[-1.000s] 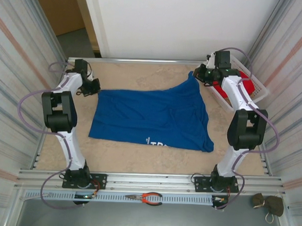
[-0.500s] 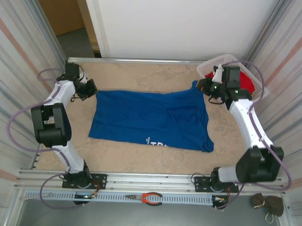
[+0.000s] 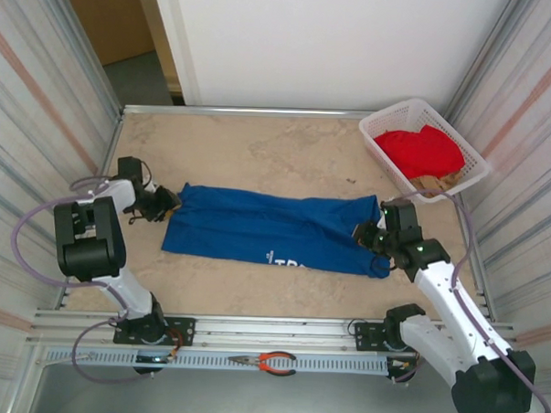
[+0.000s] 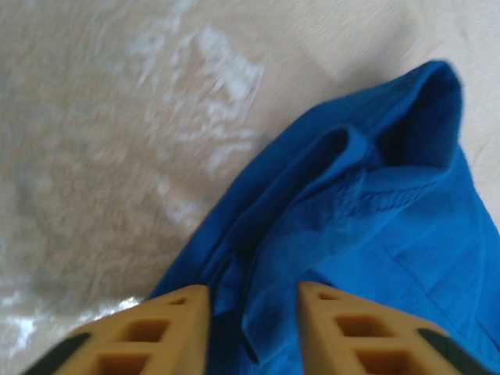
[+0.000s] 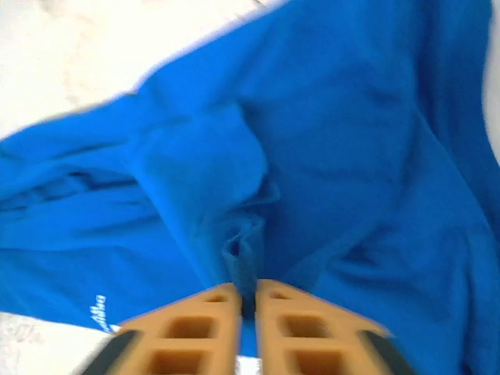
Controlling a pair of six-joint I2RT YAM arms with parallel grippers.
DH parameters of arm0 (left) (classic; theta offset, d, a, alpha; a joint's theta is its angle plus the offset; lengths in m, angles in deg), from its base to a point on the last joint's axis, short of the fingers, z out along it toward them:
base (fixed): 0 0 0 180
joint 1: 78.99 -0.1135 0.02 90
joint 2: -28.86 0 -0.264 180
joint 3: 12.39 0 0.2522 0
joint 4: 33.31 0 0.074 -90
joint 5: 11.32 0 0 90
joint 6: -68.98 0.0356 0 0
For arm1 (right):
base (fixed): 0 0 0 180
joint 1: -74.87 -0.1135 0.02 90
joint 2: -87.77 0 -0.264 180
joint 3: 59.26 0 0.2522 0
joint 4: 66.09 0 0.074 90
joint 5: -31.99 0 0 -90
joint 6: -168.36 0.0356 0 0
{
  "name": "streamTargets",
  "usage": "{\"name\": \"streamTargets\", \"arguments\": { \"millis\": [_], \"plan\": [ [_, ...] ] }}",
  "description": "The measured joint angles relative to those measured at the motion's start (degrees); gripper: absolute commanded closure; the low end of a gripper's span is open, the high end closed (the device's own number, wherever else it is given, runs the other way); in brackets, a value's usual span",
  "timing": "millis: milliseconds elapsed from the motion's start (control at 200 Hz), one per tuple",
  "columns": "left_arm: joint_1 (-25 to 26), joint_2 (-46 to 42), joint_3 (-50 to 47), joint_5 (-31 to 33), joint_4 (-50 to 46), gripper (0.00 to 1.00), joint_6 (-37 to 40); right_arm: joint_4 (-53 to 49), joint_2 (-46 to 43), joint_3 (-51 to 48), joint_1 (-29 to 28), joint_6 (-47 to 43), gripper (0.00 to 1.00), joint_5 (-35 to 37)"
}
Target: Fold the inside-out t-shirt
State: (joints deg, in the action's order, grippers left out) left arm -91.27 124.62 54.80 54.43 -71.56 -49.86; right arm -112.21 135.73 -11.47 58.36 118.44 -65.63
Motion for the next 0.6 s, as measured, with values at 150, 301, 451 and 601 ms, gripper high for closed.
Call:
{"name": "streamTargets", "arguments": {
  "millis": [150, 301, 451, 601],
  "plan": [
    [-1.14, -5.75, -1.27, 0.98, -0.15, 0.34, -1.29, -4.15, -1.20, 0.37, -0.02, 0.42, 0.55, 3.06],
    [-0.11, -8.41, 4.00, 1.84, -1.09, 0.34, -1.29, -4.92, 6.27, 7.98, -0.02, -2.23, 0.50, 3.06],
    [5.27, -5.77, 12.57, 2.14, -1.42, 0.33, -0.33, -1.66, 19.96, 14.99, -0.02, -6.14, 0.50, 1.44],
    [10.93, 0.52, 18.14, 2.25, -1.46, 0.33, 0.92, 1.46, 34.29, 20.06, -0.17, -9.53, 0.51, 0.15]
  ]
}}
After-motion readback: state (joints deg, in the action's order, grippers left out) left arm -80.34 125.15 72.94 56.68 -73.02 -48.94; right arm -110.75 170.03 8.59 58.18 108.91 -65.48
